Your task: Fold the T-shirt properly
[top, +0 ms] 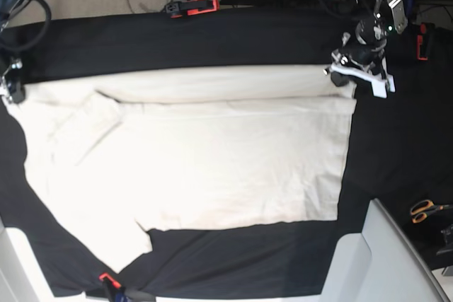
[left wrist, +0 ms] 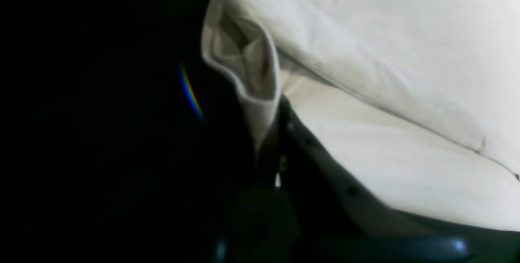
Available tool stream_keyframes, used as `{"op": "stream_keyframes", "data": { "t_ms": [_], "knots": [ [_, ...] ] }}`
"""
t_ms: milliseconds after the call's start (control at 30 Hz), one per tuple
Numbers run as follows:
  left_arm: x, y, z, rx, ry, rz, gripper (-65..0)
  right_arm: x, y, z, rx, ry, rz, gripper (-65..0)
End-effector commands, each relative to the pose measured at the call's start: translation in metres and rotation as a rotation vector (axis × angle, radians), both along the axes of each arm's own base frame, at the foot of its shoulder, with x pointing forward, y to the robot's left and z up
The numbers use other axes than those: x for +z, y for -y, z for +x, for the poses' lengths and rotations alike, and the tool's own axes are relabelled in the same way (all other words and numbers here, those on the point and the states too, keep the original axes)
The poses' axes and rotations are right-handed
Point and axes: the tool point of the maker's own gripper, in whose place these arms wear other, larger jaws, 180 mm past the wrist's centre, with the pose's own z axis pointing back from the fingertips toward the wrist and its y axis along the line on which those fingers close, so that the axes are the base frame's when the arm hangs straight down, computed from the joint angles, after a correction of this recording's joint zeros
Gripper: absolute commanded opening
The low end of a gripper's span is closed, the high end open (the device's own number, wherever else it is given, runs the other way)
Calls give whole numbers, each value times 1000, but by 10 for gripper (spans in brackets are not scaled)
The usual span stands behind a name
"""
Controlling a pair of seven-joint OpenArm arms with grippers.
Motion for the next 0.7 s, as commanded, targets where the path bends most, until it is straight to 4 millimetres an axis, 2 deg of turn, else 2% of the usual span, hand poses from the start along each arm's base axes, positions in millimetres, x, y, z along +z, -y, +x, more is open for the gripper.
{"op": "stream_keyframes", "data": {
  "t_ms": [0,167,267,533,667],
  "knots": [
    [11,-9,4,4,32,30,-650,14,19,2,-18,32,-49,-648],
    [23,-3,-9,-15,49,52,-650,13,22,-14,-5,5,-73,-648],
    [30,-2,-13,-23,57,62,-650,12,14,-23,20,-19,-62,-648],
    [27,-2,-40,-33,14,74,-650,23,14,-46,38,-51,-82,-648],
    [24,-3,-50,-34,-5,78,-650,16,6,-57,45,-76,-68,-648]
  ]
}}
